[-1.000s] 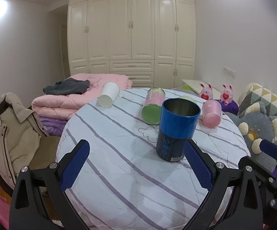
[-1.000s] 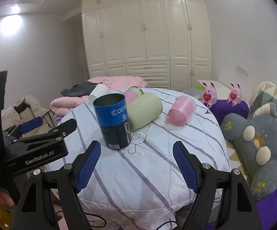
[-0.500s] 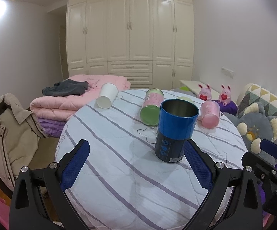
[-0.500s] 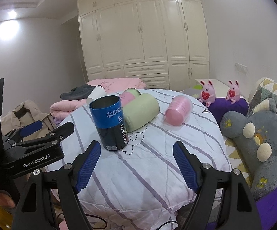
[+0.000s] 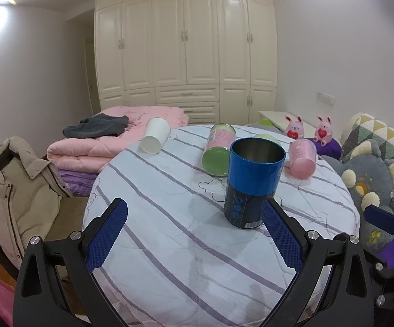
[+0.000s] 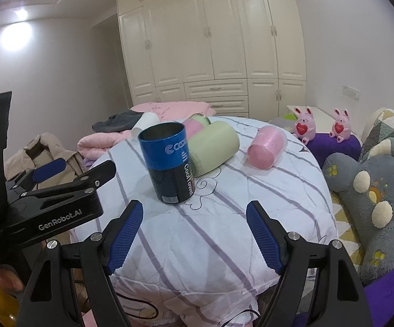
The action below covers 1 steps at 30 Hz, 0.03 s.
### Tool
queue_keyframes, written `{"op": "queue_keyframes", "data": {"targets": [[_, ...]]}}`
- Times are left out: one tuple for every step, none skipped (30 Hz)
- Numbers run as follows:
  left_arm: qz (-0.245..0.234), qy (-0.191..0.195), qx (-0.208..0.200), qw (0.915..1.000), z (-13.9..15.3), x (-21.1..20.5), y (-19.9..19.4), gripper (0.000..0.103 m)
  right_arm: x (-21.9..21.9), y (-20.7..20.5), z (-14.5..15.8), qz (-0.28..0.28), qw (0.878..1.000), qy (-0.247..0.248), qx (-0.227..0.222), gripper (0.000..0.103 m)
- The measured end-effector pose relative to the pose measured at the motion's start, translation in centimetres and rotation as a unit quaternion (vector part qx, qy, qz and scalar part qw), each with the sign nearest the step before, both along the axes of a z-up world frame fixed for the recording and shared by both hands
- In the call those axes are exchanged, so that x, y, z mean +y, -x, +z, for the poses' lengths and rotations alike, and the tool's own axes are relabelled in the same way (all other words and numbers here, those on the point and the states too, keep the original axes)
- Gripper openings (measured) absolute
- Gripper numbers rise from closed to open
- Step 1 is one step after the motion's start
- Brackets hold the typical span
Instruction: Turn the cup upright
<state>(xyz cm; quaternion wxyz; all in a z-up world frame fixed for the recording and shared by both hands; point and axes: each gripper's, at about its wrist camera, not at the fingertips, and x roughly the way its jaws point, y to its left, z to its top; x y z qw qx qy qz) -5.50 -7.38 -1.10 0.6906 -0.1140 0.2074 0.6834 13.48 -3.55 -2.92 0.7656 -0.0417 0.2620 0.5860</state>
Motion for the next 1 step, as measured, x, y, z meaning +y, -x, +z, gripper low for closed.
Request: {"op": "queue_keyframes", "data": {"targets": [[0.001, 0.0, -0.001, 1.0, 0.0, -0.01, 0.01, 0.1, 0.04, 0.11, -0.04, 0.002, 1.0, 0.001, -0.001, 0.08]]}}
